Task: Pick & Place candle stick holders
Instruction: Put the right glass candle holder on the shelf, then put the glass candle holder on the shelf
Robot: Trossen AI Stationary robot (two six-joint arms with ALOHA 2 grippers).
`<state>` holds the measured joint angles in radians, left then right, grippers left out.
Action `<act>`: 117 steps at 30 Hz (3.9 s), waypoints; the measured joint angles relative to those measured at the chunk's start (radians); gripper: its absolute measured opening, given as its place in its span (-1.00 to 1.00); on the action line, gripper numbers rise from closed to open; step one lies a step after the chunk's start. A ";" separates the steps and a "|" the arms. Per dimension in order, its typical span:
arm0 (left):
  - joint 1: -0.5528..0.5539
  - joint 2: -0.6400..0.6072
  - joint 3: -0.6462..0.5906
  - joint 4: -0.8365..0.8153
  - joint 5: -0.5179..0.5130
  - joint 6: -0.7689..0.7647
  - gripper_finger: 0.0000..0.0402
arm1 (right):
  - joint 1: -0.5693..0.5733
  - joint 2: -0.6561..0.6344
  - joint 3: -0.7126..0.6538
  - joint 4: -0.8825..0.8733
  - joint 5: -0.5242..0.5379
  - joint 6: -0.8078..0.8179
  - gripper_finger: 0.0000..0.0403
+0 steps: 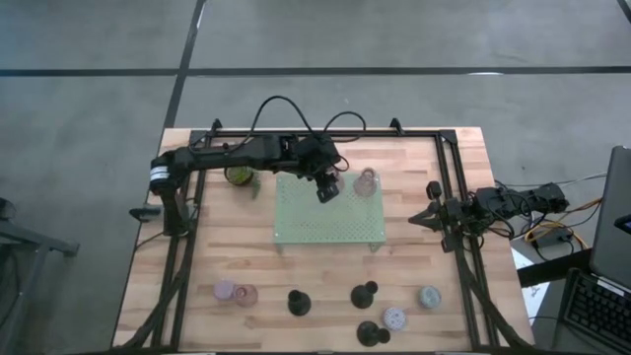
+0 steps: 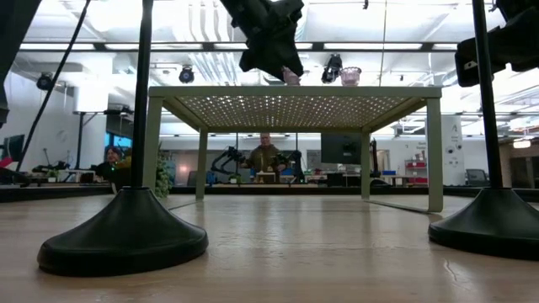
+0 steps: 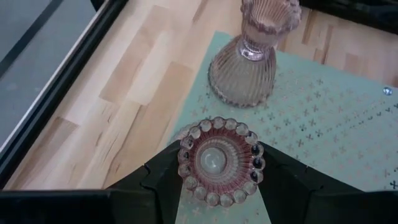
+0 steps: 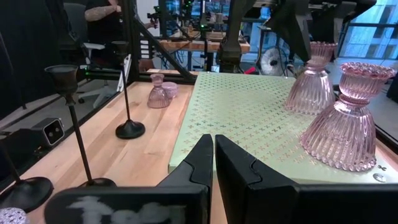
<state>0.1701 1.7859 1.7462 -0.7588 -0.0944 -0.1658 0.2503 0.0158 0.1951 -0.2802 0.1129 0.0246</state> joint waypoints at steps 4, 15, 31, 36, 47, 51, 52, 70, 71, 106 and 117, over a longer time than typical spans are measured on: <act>0.000 0.000 0.000 -0.006 0.000 0.000 -0.08 | 0.000 0.000 0.000 0.000 0.000 0.000 -0.94; 0.000 0.000 -0.002 -0.005 0.010 0.001 -0.08 | 0.000 0.000 0.000 0.000 0.000 -0.001 -0.94; -0.001 -0.001 -0.002 -0.001 -0.021 0.033 0.22 | 0.000 0.000 0.000 0.000 0.000 -0.001 -0.94; -0.001 -0.024 0.002 -0.001 -0.021 0.053 0.24 | 0.000 0.000 0.000 0.000 0.000 -0.001 -0.94; -0.018 -0.122 0.003 -0.117 -0.023 0.043 0.25 | 0.000 0.000 0.000 0.000 0.000 0.000 -0.94; -0.050 -0.166 0.003 -0.234 -0.023 0.023 0.29 | 0.000 0.000 0.000 0.000 0.000 -0.001 -0.94; -0.062 -0.178 0.003 -0.267 -0.023 0.011 0.31 | 0.000 0.000 0.000 0.000 0.000 0.000 -0.94; -0.562 -0.266 0.000 -0.630 -0.085 -0.457 0.42 | 0.000 0.000 0.000 0.000 0.000 -0.001 -0.94; -0.595 -0.266 0.000 -0.629 -0.102 -0.486 0.42 | 0.000 0.000 0.000 0.000 0.000 0.001 -0.94; -0.998 -0.264 -0.536 -0.290 -0.085 -1.120 0.42 | 0.000 0.000 0.000 0.000 0.000 0.000 -0.94; -0.998 -0.264 -0.596 -0.219 -0.064 -1.149 0.42 | 0.000 0.000 0.000 0.000 0.000 -0.001 -0.94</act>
<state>-0.8284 1.5223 1.1505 -0.9781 -0.1585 -1.3146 0.2502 0.0158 0.1951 -0.2802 0.1131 0.0235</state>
